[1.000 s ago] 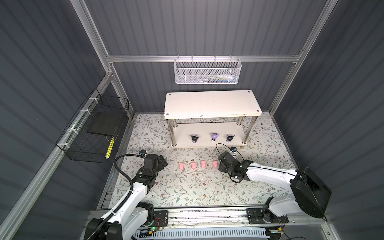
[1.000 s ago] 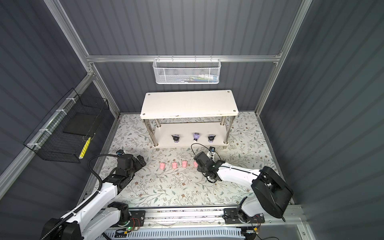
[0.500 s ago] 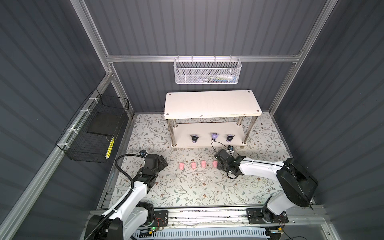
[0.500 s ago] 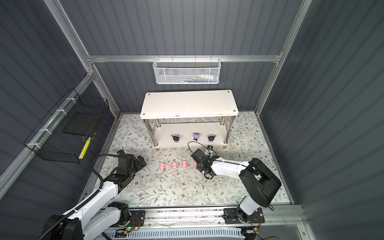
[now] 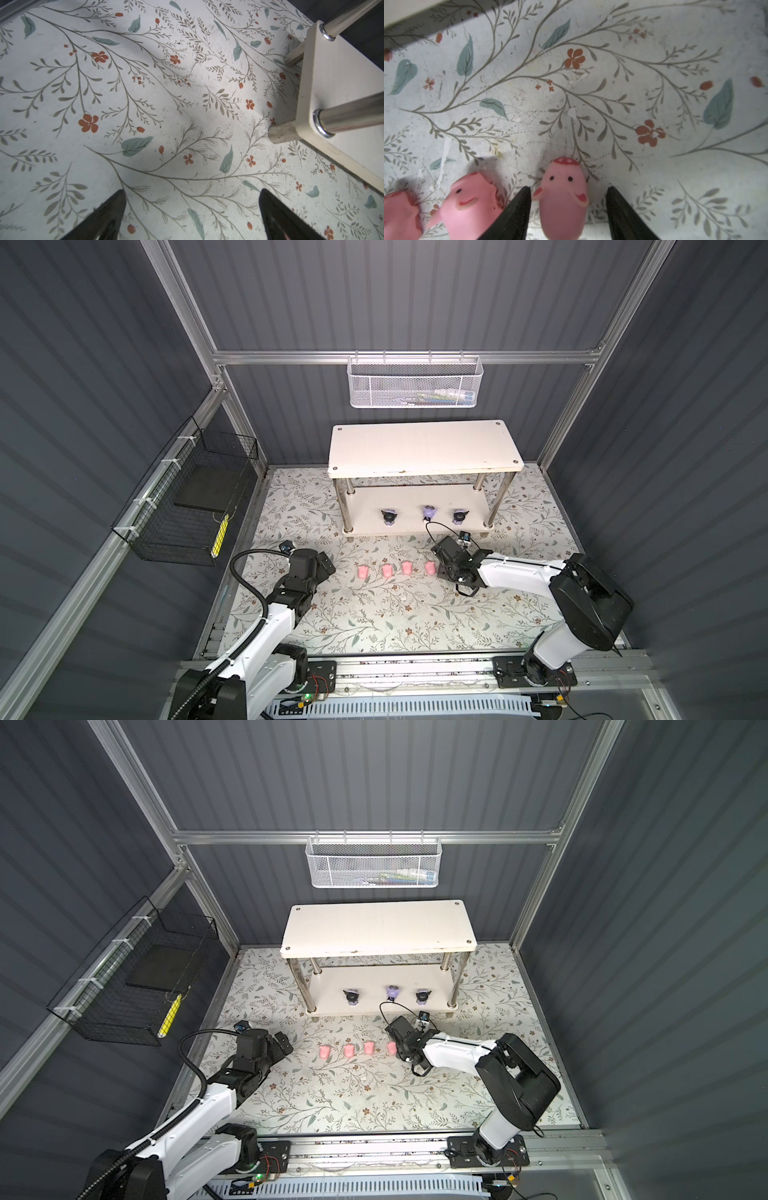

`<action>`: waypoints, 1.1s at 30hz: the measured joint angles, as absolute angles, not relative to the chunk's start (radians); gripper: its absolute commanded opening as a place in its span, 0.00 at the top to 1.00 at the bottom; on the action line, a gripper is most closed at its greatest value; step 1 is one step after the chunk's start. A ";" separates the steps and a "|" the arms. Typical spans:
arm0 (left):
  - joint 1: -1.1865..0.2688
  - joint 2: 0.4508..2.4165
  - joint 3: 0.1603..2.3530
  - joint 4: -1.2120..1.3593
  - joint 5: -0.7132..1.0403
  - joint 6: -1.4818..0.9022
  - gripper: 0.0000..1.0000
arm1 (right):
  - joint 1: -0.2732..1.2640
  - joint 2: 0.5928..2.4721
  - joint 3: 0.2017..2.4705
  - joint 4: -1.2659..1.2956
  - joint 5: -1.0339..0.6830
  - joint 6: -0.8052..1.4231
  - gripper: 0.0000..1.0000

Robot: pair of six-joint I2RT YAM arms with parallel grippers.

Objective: Place and organize the plastic toys onto the shelf
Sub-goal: 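Lower the right gripper over the pink pig nearest the shelf and grasp it, then lift the pink pig with the right gripper above the top shelf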

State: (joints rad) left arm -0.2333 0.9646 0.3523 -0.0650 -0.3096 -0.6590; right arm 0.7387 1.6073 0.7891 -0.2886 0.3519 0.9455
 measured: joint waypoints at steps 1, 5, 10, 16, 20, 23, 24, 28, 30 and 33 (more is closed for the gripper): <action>-0.233 0.965 0.352 -0.065 -0.310 -0.659 0.00 | 0.738 1.613 0.791 -0.289 0.348 0.945 0.45; -0.233 0.965 0.352 -0.065 -0.310 -0.659 0.00 | 0.737 1.629 0.805 -0.287 0.342 0.944 0.55; -0.233 0.965 0.351 -0.065 -0.310 -0.659 0.00 | 0.735 1.630 0.806 -0.287 0.339 0.941 0.63; -0.233 0.965 0.350 -0.065 -0.310 -0.659 0.00 | 0.735 1.621 0.806 -0.295 0.339 0.931 0.71; -0.233 0.966 0.350 -0.065 -0.310 -0.659 0.00 | 0.735 1.557 0.804 -0.331 0.336 0.892 0.76; -0.233 0.967 0.350 -0.064 -0.310 -0.659 0.00 | 0.735 1.467 0.805 -0.381 0.310 0.834 0.75; -0.233 0.967 0.350 -0.064 -0.310 -0.659 0.00 | 0.735 1.430 0.807 -0.410 0.294 0.806 0.74; -0.233 0.978 0.350 -0.057 -0.309 -0.659 0.00 | 0.736 1.279 0.860 -0.566 0.227 0.702 0.73; -0.233 0.981 0.350 -0.057 -0.309 -0.659 0.00 | 0.736 1.206 0.925 -0.665 0.202 0.658 0.70; -0.233 0.982 0.350 -0.048 -0.309 -0.659 0.00 | 0.735 1.129 1.070 -0.818 0.180 0.598 0.70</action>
State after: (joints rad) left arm -0.2333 0.9825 0.3504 -0.0479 -0.3088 -0.6590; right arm 0.7353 1.1294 1.0702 -0.8185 0.1799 0.5976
